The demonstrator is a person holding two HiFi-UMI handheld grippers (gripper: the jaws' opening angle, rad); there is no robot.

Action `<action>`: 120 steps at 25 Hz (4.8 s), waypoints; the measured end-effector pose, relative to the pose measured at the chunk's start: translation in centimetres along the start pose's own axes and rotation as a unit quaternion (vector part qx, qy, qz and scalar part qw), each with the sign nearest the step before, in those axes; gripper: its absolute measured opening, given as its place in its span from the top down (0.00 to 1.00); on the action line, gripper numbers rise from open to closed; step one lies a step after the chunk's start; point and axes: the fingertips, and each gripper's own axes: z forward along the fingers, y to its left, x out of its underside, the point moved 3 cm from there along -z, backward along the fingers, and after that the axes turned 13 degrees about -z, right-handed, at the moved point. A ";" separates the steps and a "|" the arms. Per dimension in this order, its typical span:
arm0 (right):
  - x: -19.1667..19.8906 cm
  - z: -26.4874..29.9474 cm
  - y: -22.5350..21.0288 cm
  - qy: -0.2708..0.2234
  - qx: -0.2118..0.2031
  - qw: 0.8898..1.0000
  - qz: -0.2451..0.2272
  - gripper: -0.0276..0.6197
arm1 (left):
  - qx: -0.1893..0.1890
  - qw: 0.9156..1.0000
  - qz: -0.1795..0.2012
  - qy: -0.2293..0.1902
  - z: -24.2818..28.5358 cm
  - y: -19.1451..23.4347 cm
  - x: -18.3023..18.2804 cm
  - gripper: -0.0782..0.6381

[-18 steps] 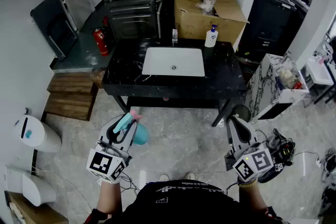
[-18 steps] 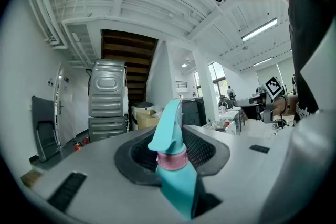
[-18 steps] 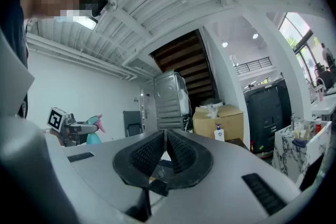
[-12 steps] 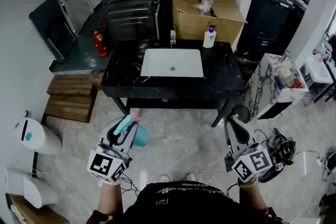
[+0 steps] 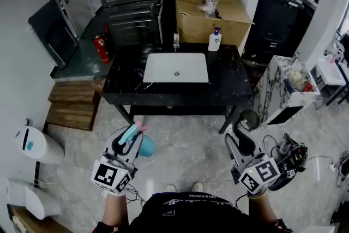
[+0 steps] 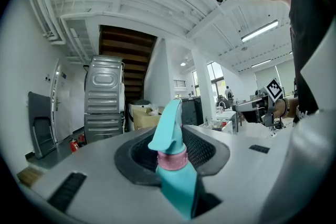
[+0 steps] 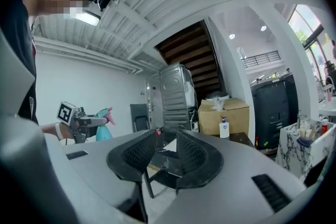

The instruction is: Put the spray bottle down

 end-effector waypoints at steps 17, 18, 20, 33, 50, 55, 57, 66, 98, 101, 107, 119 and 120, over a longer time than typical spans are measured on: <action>3.6 -3.0 -5.0 -0.008 -0.092 0.996 -0.011 0.90 | -0.017 1.000 0.014 0.003 5.2 -5.8 0.0 0.70; 4.0 -3.0 -5.0 -0.003 -0.096 0.995 -0.015 0.90 | -0.019 1.000 0.014 0.003 5.4 -6.1 0.1 0.70; 4.8 -2.9 -5.1 0.006 -0.102 0.995 -0.020 0.90 | -0.022 1.000 0.014 0.006 5.8 -6.6 0.3 0.70; 7.7 3.9 -7.7 0.040 -0.110 0.993 0.000 0.90 | -0.022 1.000 0.001 0.013 12.3 -1.3 2.2 0.70; 1.6 28.8 -11.4 0.033 -0.094 0.995 -0.010 0.90 | 0.024 1.000 0.007 -0.013 27.9 18.7 -2.1 0.70; 1.0 32.2 -11.9 0.025 -0.072 0.997 -0.015 0.90 | 0.033 0.999 0.005 -0.009 30.5 22.5 -1.9 0.70; 0.9 32.8 -12.5 0.039 -0.068 0.997 -0.010 0.90 | 0.038 0.999 -0.001 -0.005 31.8 23.3 -1.6 0.70; 3.0 33.4 -18.2 0.060 -0.043 0.997 0.018 0.90 | 0.068 0.998 -0.007 0.012 38.9 22.2 -0.5 0.70; 7.9 19.4 -32.4 0.091 0.198 0.976 0.030 0.90 | 0.339 0.939 0.005 0.053 57.6 -0.3 3.6 0.70; 8.2 18.4 -32.7 0.093 0.213 0.972 0.034 0.90 | 0.359 0.931 0.019 0.056 58.2 -2.2 3.9 0.70; 9.9 18.7 -34.0 0.100 0.219 0.970 0.036 0.90 | 0.384 0.921 0.026 0.054 59.6 -5.3 4.9 0.70; 13.3 21.4 -38.3 0.069 0.211 0.975 0.029 0.90 | 0.345 0.937 0.011 0.055 66.0 -6.6 10.3 0.70; 13.6 21.6 -38.7 0.068 0.213 0.974 0.027 0.90 | 0.341 0.938 0.009 0.059 66.6 -6.6 11.0 0.70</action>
